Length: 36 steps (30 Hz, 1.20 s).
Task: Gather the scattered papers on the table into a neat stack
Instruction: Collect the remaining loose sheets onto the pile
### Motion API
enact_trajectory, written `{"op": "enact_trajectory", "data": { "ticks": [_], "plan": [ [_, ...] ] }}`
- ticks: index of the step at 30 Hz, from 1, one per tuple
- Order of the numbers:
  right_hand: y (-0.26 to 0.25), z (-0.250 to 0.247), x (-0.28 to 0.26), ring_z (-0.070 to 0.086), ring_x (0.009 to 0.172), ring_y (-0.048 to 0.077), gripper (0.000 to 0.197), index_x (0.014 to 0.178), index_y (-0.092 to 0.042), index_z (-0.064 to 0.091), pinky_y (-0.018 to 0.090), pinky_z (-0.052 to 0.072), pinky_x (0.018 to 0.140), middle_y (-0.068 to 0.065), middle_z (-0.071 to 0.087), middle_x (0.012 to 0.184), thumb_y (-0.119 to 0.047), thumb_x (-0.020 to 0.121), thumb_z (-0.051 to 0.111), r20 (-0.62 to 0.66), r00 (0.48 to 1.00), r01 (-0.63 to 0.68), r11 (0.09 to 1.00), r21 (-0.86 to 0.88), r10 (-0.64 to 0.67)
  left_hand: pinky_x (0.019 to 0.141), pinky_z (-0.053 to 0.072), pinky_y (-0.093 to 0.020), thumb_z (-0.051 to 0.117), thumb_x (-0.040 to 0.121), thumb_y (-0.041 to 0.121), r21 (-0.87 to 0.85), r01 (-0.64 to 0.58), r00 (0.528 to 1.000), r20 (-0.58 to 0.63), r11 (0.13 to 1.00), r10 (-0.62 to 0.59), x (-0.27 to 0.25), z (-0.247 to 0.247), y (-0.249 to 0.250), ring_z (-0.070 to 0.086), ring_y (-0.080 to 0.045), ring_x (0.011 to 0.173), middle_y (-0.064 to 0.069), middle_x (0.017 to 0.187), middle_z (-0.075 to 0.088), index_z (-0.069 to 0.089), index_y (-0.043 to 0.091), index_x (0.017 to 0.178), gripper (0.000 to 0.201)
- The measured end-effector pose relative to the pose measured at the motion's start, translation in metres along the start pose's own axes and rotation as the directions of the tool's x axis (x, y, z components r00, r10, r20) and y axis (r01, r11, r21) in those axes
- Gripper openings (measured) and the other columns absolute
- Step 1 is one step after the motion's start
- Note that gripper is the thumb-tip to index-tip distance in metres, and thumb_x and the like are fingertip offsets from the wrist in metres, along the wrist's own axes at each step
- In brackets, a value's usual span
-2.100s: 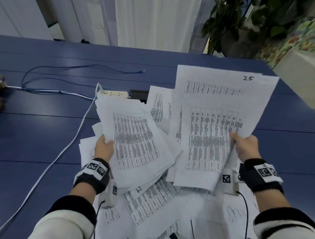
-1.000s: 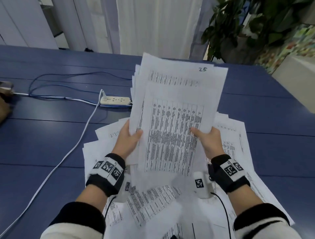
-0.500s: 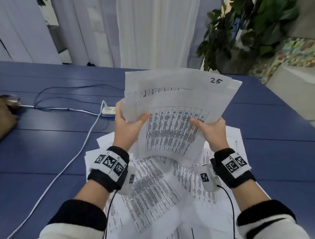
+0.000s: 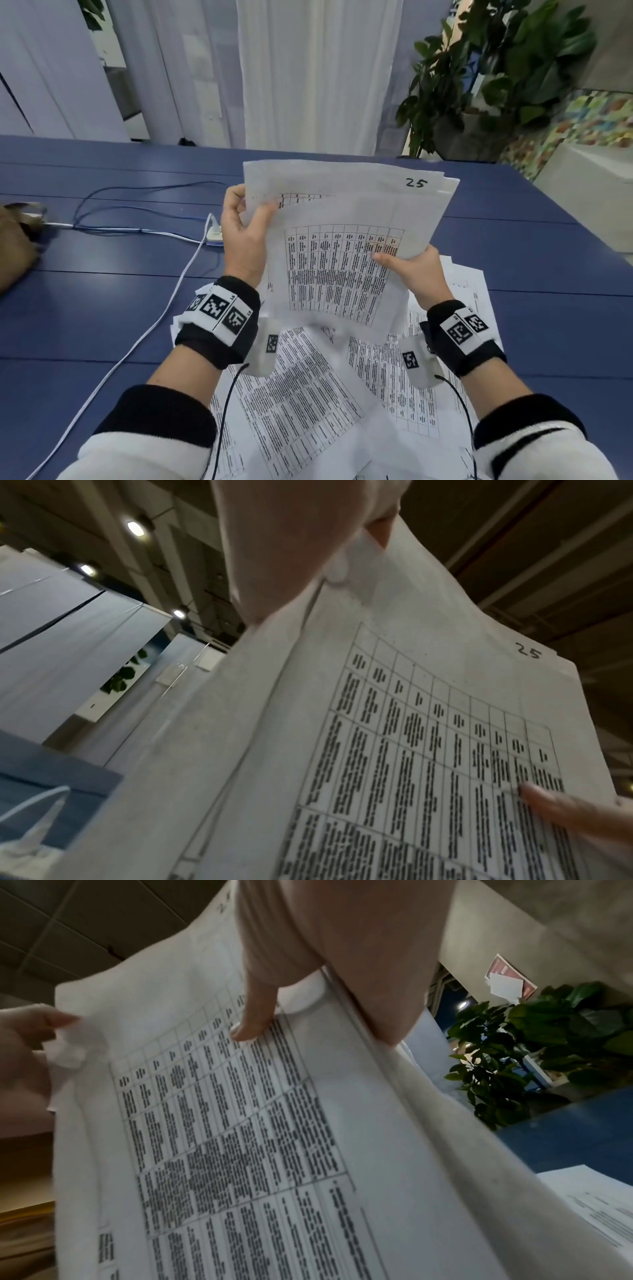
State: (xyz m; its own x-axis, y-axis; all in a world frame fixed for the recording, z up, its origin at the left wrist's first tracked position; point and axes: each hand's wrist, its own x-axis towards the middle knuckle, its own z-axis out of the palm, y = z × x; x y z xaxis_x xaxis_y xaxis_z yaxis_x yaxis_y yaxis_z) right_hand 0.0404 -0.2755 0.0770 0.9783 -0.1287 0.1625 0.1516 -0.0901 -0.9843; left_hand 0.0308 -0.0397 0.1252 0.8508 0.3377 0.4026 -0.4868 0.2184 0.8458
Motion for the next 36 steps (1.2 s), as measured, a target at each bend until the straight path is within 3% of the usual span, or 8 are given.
{"op": "enact_trajectory", "data": {
  "ticks": [4,8,14,20,23,27,33,36],
  "plan": [
    [0.005,0.000,0.001,0.069,0.080,0.002,0.032,0.091,-0.020,0.066,0.020,0.056,0.074,-0.005,0.070,0.091,-0.006,0.066,0.080,-0.015,1.000,-0.005,1.000,0.024,0.005,0.077,0.048,-0.033,0.065,0.075,0.033,0.072,-0.091,0.995,0.037,0.993,0.089,0.003,0.007,0.006,0.056,-0.009,0.079,0.001,0.089,0.060,0.057,0.030,0.088,0.015],
    [0.006,-0.002,0.005,0.068,0.088,0.015,0.035,0.097,-0.012,0.066,0.030,0.055,0.080,-0.002,0.070,0.093,-0.008,0.065,0.081,-0.053,0.998,-0.015,0.999,0.049,0.018,0.070,0.040,-0.033,0.061,0.073,0.020,0.038,-0.085,0.996,-0.032,0.996,0.086,0.011,0.010,0.006,0.050,-0.016,0.071,0.006,0.073,0.063,0.058,0.028,0.068,0.010],
    [0.013,0.000,0.004,0.069,0.080,0.004,0.029,0.088,-0.022,0.066,0.027,0.055,0.078,-0.006,0.071,0.088,-0.007,0.068,0.079,-0.029,0.999,-0.036,0.999,0.033,0.037,0.087,0.044,-0.048,0.059,0.072,0.037,-0.074,-0.003,0.999,-0.035,0.997,0.000,0.005,-0.002,-0.014,0.058,-0.025,0.088,0.004,0.088,0.072,0.040,0.027,0.101,0.036],
    [0.012,0.001,0.002,0.068,0.075,-0.002,0.024,0.089,-0.019,0.064,0.016,0.054,0.070,-0.009,0.070,0.085,-0.004,0.074,0.074,-0.076,0.997,-0.004,0.995,0.097,0.012,0.080,0.049,-0.011,0.083,0.037,0.064,0.143,0.183,0.972,0.122,0.973,-0.201,-0.013,-0.019,-0.056,0.062,0.003,0.095,0.002,0.115,0.057,0.035,0.017,0.124,0.110],
    [0.011,-0.002,0.000,0.068,0.075,-0.001,0.025,0.087,-0.020,0.063,0.016,0.053,0.070,-0.011,0.070,0.081,-0.009,0.070,0.077,-0.065,0.998,0.011,0.994,0.105,-0.004,0.091,0.049,-0.019,0.084,0.051,0.051,0.221,0.266,0.952,0.092,0.938,-0.292,-0.020,-0.026,-0.070,0.061,0.007,0.094,0.012,0.110,0.061,0.041,0.029,0.119,0.084],
    [0.020,-0.005,-0.002,0.068,0.092,0.018,0.044,0.094,-0.021,0.063,0.033,0.054,0.085,0.001,0.070,0.095,-0.021,0.055,0.082,-0.006,0.998,-0.063,0.998,0.013,0.063,0.076,0.045,-0.011,0.083,0.059,0.037,0.230,0.288,0.950,0.057,0.930,-0.309,-0.026,-0.025,-0.075,0.057,0.001,0.097,0.012,0.108,0.057,0.041,0.036,0.105,0.063],
    [0.040,0.000,-0.013,0.066,0.078,-0.005,0.037,0.093,-0.025,0.060,0.016,0.052,0.072,-0.009,0.067,0.090,-0.006,0.068,0.078,0.011,0.992,-0.122,0.992,0.032,0.122,0.068,0.045,-0.001,0.073,0.076,0.008,0.216,0.332,0.934,0.064,0.918,-0.353,-0.036,-0.014,-0.089,0.059,0.004,0.093,0.004,0.112,0.059,0.035,0.009,0.132,0.068],
    [0.042,0.003,-0.011,0.065,0.083,0.011,0.027,0.093,-0.016,0.060,0.025,0.053,0.074,-0.005,0.065,0.086,-0.011,0.073,0.077,-0.076,0.985,-0.153,0.988,0.026,0.155,0.069,0.045,-0.001,0.068,0.082,0.010,0.201,0.334,0.937,0.031,0.921,-0.347,-0.037,-0.007,-0.085,0.059,0.005,0.090,0.008,0.105,0.060,0.042,0.011,0.128,0.053]
  ]
}}
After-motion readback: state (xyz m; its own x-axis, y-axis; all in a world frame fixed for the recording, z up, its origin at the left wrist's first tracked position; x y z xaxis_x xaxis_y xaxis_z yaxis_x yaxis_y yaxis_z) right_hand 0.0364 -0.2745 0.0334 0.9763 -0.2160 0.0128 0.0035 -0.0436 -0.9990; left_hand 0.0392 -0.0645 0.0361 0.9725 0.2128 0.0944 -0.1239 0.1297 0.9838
